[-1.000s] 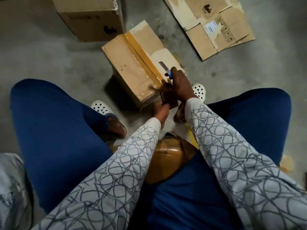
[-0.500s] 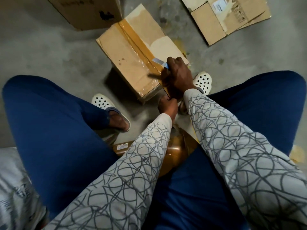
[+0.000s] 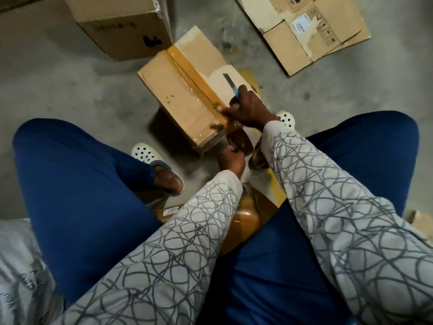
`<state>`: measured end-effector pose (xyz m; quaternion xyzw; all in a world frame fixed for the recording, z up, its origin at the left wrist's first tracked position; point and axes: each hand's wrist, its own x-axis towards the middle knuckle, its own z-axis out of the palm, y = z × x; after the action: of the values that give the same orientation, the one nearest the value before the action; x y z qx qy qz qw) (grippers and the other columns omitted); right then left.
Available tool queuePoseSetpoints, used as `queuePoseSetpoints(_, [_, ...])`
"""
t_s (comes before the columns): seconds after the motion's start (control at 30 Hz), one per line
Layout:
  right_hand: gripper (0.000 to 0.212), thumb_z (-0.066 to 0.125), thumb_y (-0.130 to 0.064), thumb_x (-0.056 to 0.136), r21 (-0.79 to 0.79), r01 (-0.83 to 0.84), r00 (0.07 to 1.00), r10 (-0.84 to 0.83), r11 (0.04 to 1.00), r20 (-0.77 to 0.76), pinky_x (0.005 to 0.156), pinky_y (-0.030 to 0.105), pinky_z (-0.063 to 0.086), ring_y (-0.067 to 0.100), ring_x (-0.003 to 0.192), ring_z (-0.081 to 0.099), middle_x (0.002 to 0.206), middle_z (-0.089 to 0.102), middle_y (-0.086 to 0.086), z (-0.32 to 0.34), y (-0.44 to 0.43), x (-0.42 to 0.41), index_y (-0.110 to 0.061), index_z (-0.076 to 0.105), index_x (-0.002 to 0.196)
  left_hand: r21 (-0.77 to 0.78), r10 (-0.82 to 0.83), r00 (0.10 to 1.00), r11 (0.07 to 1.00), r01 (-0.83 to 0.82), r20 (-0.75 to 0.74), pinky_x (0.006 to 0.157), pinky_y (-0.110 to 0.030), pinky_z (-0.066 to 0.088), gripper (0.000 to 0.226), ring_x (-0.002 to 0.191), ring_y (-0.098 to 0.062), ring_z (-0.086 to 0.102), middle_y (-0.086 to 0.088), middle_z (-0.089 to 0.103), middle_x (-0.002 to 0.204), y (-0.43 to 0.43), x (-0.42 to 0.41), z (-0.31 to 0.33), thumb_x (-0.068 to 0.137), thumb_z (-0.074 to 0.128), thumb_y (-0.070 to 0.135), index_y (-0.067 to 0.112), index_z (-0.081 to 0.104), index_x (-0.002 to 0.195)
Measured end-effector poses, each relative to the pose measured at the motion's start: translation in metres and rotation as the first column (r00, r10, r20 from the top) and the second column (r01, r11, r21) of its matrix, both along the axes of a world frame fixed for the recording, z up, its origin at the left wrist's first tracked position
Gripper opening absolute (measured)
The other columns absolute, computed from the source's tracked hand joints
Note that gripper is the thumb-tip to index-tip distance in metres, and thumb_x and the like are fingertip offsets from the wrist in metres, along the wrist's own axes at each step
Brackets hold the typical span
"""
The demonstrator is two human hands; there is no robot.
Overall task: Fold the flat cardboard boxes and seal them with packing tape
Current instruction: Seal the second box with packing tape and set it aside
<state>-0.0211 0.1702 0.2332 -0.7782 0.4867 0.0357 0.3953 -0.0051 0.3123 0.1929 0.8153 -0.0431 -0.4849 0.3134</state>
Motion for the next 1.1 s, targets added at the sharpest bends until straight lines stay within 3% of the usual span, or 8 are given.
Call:
queuePoseSetpoints(0.07, [0.070,0.029,-0.072,0.096,0.028,-0.014,0.999,0.016,1.000,-0.047,0.090,0.044,0.046,0.034,0.106,0.059,0.118,0.064,0.017,0.016,-0.008,-0.006,-0.010,0.048,0.121,-0.019,0.020,0.999,1.000,-0.021,-0.040,0.091,-0.042,0.056,0.018,0.098,-0.033,0.068,-0.012,0.073,0.101,0.002,0.000,-0.003,0.087,0.062,0.033,0.017,0.070,0.091])
queuePoseSetpoints(0.13, [0.064,0.018,-0.066,0.100,-0.020,-0.093,0.989,0.090,0.995,-0.114,0.090,0.047,0.047,0.037,0.102,0.062,0.116,0.066,0.020,0.030,-0.015,-0.018,-0.012,0.047,0.117,-0.029,0.017,0.998,0.999,-0.019,-0.064,0.089,-0.046,0.057,0.023,0.097,-0.030,0.068,-0.009,0.073,0.101,0.001,-0.004,-0.010,0.082,0.062,0.042,0.021,0.069,0.089])
queuePoseSetpoints(0.27, [0.038,0.042,-0.041,0.105,-0.136,-0.340,0.905,0.285,0.930,-0.314,0.070,0.042,0.042,0.040,0.090,0.059,0.108,0.062,0.024,0.046,-0.023,-0.042,-0.007,0.050,0.119,-0.014,0.029,0.996,0.999,-0.030,-0.083,0.088,-0.046,0.058,0.023,0.095,-0.031,0.068,-0.007,0.073,0.099,-0.004,-0.010,-0.012,0.077,0.060,0.043,0.021,0.066,0.079])
queuePoseSetpoints(0.4, [0.023,0.059,-0.022,0.097,-0.203,-0.449,0.858,0.357,0.870,-0.369,0.072,0.042,0.052,0.040,0.093,0.065,0.104,0.067,0.021,0.045,-0.014,-0.052,-0.012,0.068,0.115,-0.016,0.021,0.997,1.000,-0.022,-0.077,0.088,-0.047,0.057,0.027,0.092,-0.033,0.067,-0.009,0.071,0.095,-0.005,-0.012,-0.010,0.083,0.062,0.045,0.019,0.063,0.075])
queuePoseSetpoints(0.57, [0.035,0.064,-0.005,0.086,-0.220,-0.479,0.859,0.402,0.850,-0.316,0.078,0.043,0.055,0.038,0.099,0.066,0.111,0.070,0.011,0.030,0.000,-0.045,-0.020,0.074,0.116,-0.023,0.011,0.997,1.000,-0.013,-0.078,0.092,-0.045,0.056,0.024,0.095,-0.032,0.066,-0.006,0.069,0.100,-0.001,-0.007,-0.011,0.090,0.062,0.039,0.019,0.062,0.077])
queuePoseSetpoints(0.73, [0.038,0.064,-0.001,0.084,-0.221,-0.524,0.833,0.440,0.823,-0.335,0.071,0.035,0.043,0.038,0.101,0.064,0.113,0.066,0.012,0.024,0.007,-0.035,-0.018,0.073,0.116,-0.035,0.008,0.995,0.999,-0.012,-0.103,0.095,-0.045,0.054,0.008,0.101,-0.029,0.064,-0.006,0.069,0.110,0.000,-0.006,-0.010,0.090,0.060,0.032,0.025,0.064,0.087])
queuePoseSetpoints(0.83, [0.037,0.062,-0.001,0.084,-0.212,-0.540,0.823,0.458,0.815,-0.337,0.076,0.038,0.048,0.040,0.102,0.063,0.114,0.066,0.014,0.022,0.009,-0.035,-0.017,0.074,0.116,-0.024,0.027,0.994,0.999,-0.030,-0.102,0.094,-0.045,0.056,0.014,0.096,-0.029,0.065,-0.005,0.069,0.101,-0.001,-0.005,-0.012,0.090,0.061,0.030,0.023,0.061,0.078])
queuePoseSetpoints(1.1, [0.038,0.058,-0.003,0.090,-0.222,-0.533,0.822,0.438,0.817,-0.363,0.082,0.041,0.049,0.042,0.108,0.062,0.117,0.065,0.018,0.022,0.013,-0.034,-0.015,0.072,0.123,-0.013,0.042,0.993,0.999,-0.044,-0.110,0.090,-0.046,0.057,0.024,0.091,-0.033,0.066,-0.011,0.070,0.092,-0.001,-0.005,-0.012,0.086,0.064,0.035,0.014,0.062,0.075])
